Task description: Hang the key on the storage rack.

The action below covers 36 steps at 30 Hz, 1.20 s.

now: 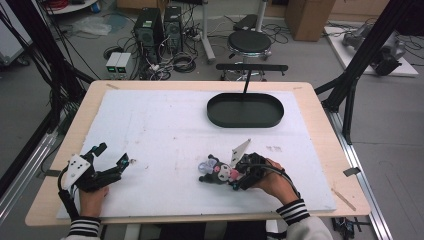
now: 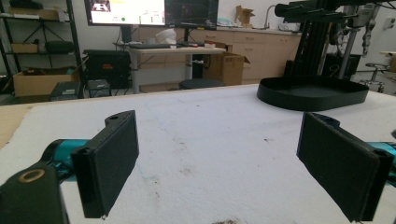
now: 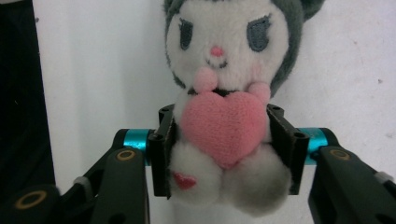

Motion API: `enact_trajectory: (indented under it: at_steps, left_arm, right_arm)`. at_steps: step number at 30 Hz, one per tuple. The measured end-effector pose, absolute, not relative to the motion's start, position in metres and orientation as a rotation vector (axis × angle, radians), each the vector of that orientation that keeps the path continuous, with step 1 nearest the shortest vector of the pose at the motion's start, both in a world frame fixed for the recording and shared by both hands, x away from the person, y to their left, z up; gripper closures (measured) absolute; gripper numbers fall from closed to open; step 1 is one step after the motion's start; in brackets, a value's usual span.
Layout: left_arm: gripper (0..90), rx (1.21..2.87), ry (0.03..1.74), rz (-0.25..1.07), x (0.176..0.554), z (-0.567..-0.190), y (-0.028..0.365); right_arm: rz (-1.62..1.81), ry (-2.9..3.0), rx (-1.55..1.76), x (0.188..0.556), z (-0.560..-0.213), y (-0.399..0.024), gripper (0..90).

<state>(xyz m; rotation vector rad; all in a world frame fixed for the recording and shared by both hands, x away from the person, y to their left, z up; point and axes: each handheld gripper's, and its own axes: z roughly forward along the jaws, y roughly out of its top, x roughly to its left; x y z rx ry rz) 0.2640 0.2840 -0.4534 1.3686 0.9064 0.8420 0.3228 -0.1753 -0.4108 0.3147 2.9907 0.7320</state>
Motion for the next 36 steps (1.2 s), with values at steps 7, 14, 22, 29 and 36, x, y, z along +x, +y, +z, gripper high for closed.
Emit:
enact_trajectory:
  at_steps: [7,14,22,29,36]
  left_arm:
    - [13.3,1.367,0.905,0.844,0.264,-0.453,0.284]
    - [13.3,1.365,0.902,0.846,0.264,-0.453,0.284]
    - [13.3,1.364,0.905,0.844,0.264,-0.453,0.284]
    - [13.3,1.366,0.903,0.846,0.264,-0.453,0.284]
    - [13.3,1.367,0.902,0.847,0.264,-0.453,0.284]
  right_arm:
    - [0.751,3.001,0.315,0.323,-0.410,-0.177,52.9]
    - [0.880,2.950,0.362,0.326,-0.403,-0.185,53.6]
    - [1.102,2.881,0.473,0.333,-0.392,-0.203,53.5]
    - [1.270,2.723,0.566,0.338,-0.374,-0.222,53.6]
    - [1.345,2.545,0.650,0.346,-0.356,-0.242,53.6]
